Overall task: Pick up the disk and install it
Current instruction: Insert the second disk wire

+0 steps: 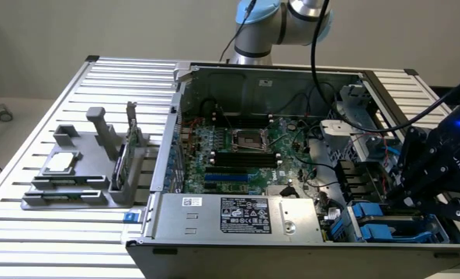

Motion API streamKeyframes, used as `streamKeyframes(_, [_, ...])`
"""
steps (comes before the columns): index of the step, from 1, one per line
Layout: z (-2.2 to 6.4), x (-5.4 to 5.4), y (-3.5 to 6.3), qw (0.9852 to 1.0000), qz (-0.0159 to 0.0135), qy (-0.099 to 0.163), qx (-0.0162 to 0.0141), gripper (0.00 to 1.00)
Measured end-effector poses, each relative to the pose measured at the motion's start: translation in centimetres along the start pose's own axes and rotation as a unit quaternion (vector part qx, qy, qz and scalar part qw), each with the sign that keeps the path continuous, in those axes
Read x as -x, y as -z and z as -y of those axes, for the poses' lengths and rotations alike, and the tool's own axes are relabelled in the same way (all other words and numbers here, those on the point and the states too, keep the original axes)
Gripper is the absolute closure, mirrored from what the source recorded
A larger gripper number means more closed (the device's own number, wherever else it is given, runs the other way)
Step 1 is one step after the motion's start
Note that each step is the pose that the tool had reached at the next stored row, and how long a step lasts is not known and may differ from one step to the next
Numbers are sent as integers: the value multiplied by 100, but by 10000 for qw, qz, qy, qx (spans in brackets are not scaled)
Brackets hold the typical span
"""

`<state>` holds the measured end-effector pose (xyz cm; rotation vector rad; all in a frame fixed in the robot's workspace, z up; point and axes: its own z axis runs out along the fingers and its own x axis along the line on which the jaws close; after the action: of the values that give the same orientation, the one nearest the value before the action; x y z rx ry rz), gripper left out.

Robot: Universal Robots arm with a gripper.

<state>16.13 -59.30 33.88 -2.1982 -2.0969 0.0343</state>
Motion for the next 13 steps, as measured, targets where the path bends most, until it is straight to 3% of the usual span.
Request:
streamKeyframes(6, [-2,9,-7,9998,-38,180,22,84])
streamKeyframes(13, [-2,33,-14,9994,-49,349,17,84])
